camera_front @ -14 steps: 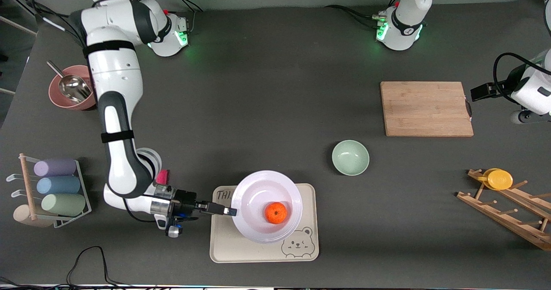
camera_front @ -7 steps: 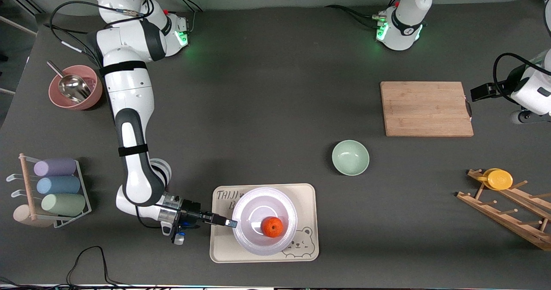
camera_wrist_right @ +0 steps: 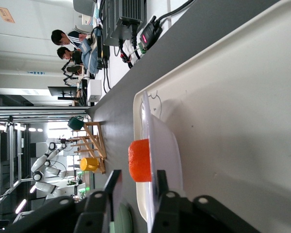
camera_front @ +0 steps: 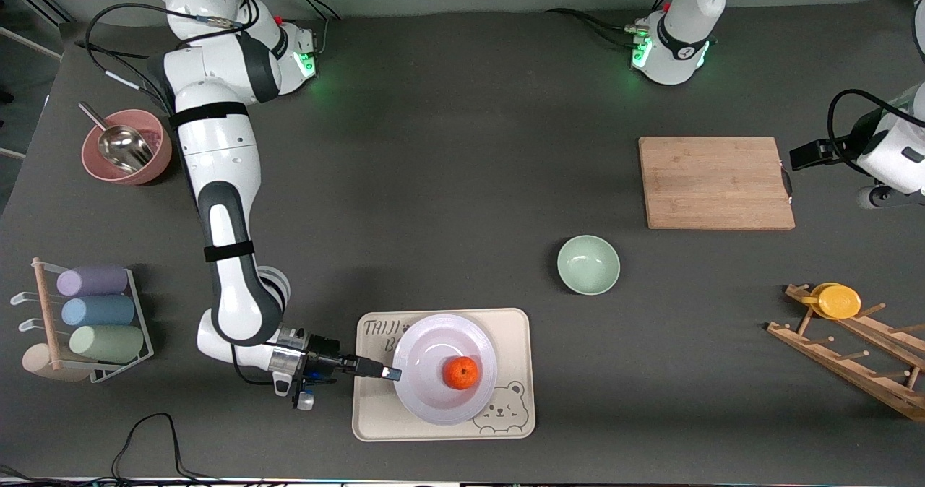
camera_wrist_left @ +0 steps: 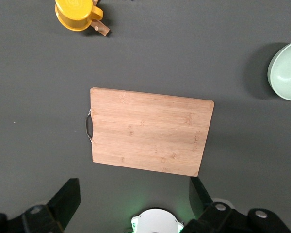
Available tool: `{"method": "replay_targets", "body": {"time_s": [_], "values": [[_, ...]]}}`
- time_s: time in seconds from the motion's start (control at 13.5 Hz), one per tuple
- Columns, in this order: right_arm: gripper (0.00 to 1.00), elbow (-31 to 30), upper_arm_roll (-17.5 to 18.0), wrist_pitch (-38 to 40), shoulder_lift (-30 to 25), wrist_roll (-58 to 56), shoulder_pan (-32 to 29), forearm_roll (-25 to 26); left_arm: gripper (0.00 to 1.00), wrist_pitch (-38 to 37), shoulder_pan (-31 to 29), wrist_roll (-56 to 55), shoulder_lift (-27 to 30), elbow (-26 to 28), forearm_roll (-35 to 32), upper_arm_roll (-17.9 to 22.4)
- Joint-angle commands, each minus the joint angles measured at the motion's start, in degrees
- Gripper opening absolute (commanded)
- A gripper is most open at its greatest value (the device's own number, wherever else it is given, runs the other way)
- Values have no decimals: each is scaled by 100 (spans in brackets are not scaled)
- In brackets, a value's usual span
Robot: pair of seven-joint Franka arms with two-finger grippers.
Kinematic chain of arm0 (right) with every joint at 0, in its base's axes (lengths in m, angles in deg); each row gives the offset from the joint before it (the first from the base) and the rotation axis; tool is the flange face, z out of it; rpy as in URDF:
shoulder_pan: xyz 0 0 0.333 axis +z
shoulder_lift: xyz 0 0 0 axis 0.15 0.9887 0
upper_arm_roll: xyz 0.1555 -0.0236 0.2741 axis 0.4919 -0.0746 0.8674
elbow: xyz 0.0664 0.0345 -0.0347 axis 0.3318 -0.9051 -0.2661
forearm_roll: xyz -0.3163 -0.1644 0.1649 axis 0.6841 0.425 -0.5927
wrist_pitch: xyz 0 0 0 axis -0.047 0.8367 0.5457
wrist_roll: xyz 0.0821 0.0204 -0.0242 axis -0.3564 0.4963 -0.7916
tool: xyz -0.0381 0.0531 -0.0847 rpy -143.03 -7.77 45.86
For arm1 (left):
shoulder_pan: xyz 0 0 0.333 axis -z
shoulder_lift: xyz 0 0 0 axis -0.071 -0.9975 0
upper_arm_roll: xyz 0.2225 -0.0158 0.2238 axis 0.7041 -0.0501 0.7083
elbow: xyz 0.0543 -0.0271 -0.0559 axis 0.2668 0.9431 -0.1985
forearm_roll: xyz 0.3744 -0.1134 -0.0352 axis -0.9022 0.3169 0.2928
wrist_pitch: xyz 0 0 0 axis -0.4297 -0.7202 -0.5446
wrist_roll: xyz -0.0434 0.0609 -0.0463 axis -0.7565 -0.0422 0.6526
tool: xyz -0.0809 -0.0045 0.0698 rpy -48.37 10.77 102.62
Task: Place orange and plate with both arms
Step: 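Adjust the plate on the placemat and release the right gripper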
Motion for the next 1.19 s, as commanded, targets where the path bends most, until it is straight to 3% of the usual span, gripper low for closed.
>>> {"method": "replay_targets", "body": {"time_s": [0.0,0.15,0.3,0.52,0.67,0.81,0.96,1.11], "values": [[100,230,20,-47,73,210,-7,514,100,-114,45,79,-22,-63,7,40],[100,256,-32,-47,21,245,-15,918,100,-114,45,79,-22,-63,7,40],[100,274,-41,-29,-119,315,-68,1856,100,-114,45,79,-22,-63,7,40],[100,265,-32,390,-523,377,-217,2719,100,-114,54,79,-22,-63,7,40],[100,213,-41,560,-936,569,-218,3736,100,-114,54,79,-22,-63,7,40],[100,117,-67,769,-1366,1025,-226,5089,100,-122,54,79,-22,-63,7,40],[100,-7,-102,1470,-1788,1307,-235,5664,100,-122,54,79,-22,-63,7,40],[100,-234,-400,2191,-2271,1361,-165,6479,100,-140,54,79,-22,-54,7,40]]}}
